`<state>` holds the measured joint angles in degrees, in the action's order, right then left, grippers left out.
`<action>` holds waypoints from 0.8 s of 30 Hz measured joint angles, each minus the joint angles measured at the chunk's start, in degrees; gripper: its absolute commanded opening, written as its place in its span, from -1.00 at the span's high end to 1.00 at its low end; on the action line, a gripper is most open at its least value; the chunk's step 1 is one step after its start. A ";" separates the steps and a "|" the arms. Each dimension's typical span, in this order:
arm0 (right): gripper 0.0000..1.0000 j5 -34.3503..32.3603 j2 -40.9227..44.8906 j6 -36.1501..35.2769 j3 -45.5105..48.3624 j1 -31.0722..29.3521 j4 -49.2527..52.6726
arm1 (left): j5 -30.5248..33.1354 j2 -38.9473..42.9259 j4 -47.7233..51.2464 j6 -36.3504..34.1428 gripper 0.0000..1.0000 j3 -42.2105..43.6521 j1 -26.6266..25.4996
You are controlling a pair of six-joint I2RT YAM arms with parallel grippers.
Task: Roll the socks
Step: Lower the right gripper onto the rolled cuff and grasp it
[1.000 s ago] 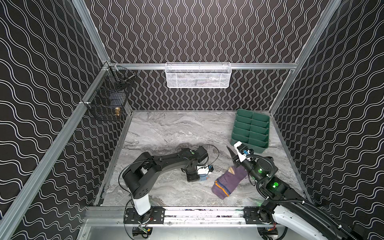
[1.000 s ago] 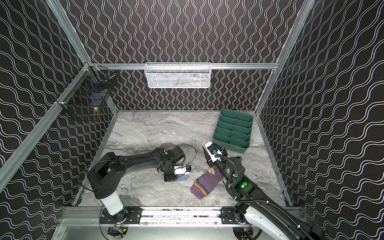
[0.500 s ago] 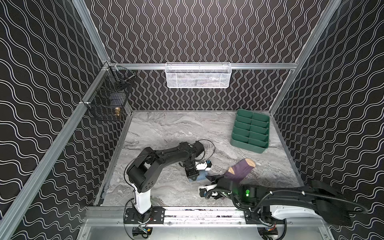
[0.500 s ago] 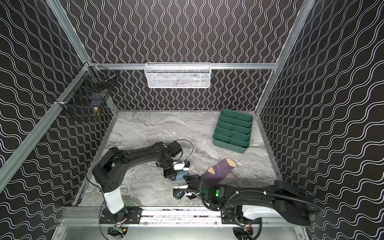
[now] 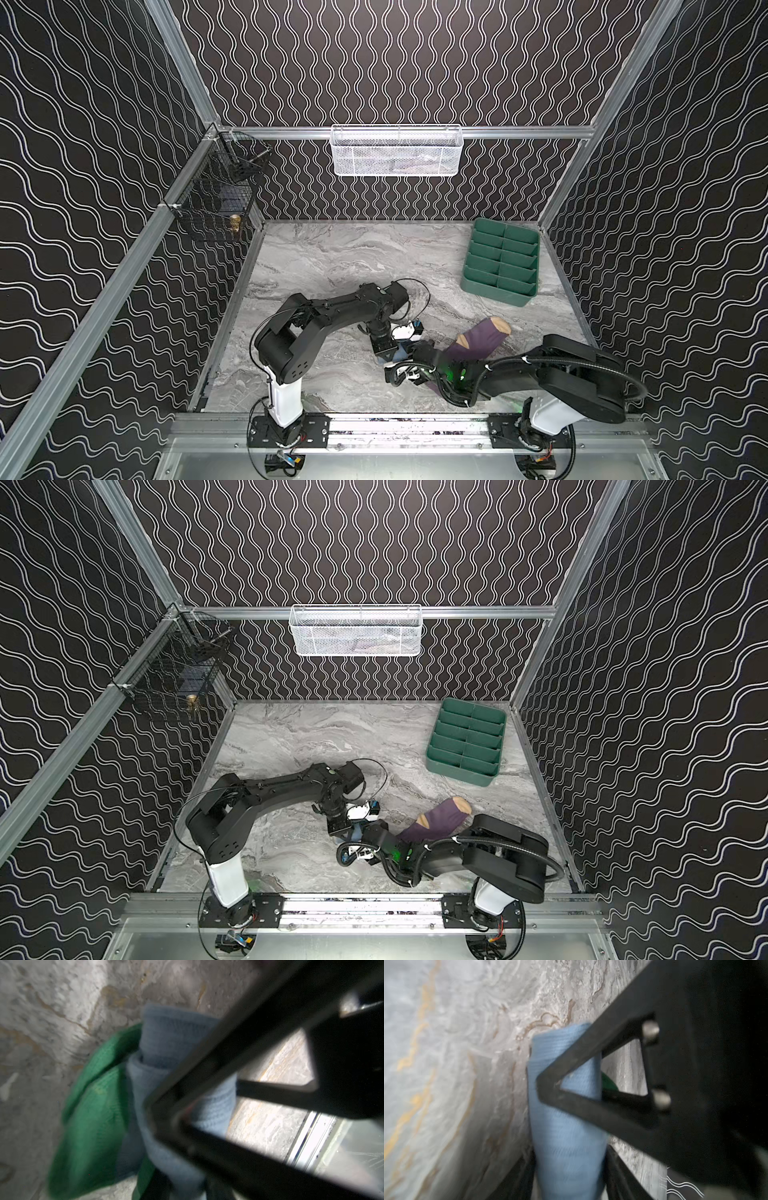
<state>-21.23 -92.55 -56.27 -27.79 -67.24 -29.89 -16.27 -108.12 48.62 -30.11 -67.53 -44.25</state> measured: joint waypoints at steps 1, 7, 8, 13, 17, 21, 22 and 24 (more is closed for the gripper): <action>-0.05 0.00 -0.92 -0.39 -0.17 0.04 -1.27 | -0.11 -0.11 0.09 0.13 1.00 -0.07 0.04; 0.16 0.13 -4.85 -1.81 -1.55 0.17 -4.50 | -0.15 -0.22 0.28 0.72 1.00 -0.28 0.11; 0.23 0.11 -5.11 -1.79 -1.79 0.17 -4.35 | -0.09 -0.22 0.31 0.57 1.00 -0.31 0.11; 0.89 -0.42 -6.19 0.02 -3.28 0.15 -1.36 | 0.26 -0.22 0.44 0.59 1.00 -0.42 0.11; 1.00 -0.46 -5.75 2.14 -4.74 0.11 2.89 | 0.81 -0.22 0.70 0.59 0.93 -0.59 0.11; 1.00 0.17 -4.44 4.92 -5.64 0.15 6.21 | 1.84 1.60 -0.52 1.11 0.40 0.44 -0.11; 1.00 0.52 -4.07 5.77 -5.86 0.15 7.26 | 2.32 2.54 -1.27 1.16 0.31 1.11 -0.26; 1.00 1.38 -3.32 7.28 -6.64 0.15 10.10 | 3.80 5.16 -3.37 1.20 0.16 2.80 -0.55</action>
<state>-19.86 -95.88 -48.99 -34.44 -67.09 -19.79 -12.47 -102.96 45.25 -28.91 -64.73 -44.80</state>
